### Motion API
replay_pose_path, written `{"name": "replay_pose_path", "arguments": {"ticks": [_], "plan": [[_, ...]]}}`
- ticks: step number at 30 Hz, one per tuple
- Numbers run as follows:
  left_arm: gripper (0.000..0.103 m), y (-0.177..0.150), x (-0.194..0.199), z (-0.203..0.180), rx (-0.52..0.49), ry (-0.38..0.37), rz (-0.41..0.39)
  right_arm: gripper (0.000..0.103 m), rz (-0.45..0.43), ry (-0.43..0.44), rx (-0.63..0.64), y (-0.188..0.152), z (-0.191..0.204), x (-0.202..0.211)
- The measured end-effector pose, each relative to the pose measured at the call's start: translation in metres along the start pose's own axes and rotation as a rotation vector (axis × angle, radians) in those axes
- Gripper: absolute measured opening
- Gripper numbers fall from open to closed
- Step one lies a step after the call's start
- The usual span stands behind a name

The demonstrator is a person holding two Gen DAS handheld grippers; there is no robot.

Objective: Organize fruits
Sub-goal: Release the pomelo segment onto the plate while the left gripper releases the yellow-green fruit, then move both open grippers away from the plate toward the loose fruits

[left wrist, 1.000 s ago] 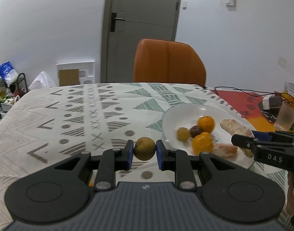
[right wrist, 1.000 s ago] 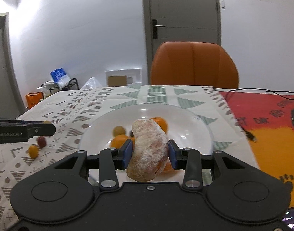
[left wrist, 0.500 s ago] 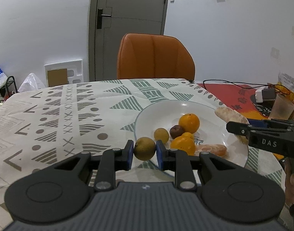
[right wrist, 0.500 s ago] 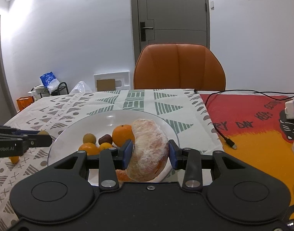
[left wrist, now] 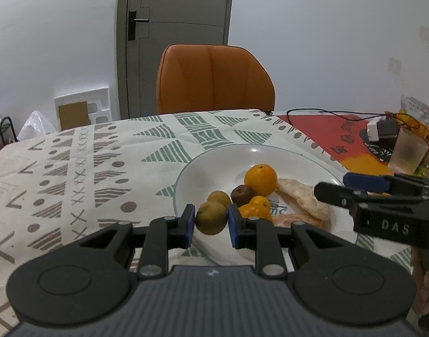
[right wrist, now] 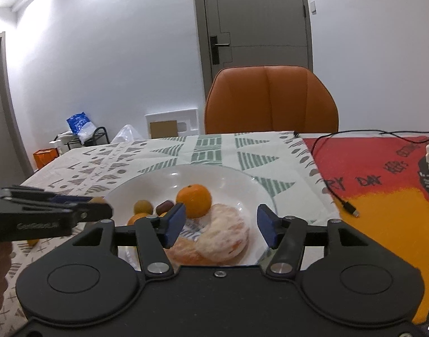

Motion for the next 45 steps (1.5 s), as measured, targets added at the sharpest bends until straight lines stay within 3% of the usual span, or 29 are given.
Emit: {"name": "replay_pose_path", "arguments": {"ticks": [7, 11, 16, 29, 45], "plan": [[0.027, 0.003, 0.009, 0.004, 0.006, 0.025, -0.005, 0.06, 0.015, 0.03, -0.043, -0.008, 0.002, 0.003], [0.03, 0.001, 0.013, 0.007, 0.001, 0.04, 0.01, 0.073, 0.001, 0.012, -0.027, -0.007, 0.005, 0.006], [0.051, 0.003, 0.024, 0.016, 0.007, 0.064, -0.009, 0.075, -0.003, 0.031, -0.042, -0.007, 0.01, 0.007], [0.071, -0.003, 0.049, 0.053, 0.051, 0.153, -0.032, 0.103, -0.017, 0.081, -0.039, -0.004, 0.037, 0.011], [0.074, -0.025, 0.079, 0.096, 0.122, 0.222, -0.039, 0.103, -0.009, 0.16, -0.003, -0.005, 0.087, 0.006]]}}
Point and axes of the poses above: each gripper's, at about its wrist camera, not at the fingertips, and x roughly against the way its jaws point, z to its left, y to its top, the point moved 6 cm from there along -x, roughly the way its jaws point, and after that the axes turned 5 degrees about x, right-handed, at the moved point
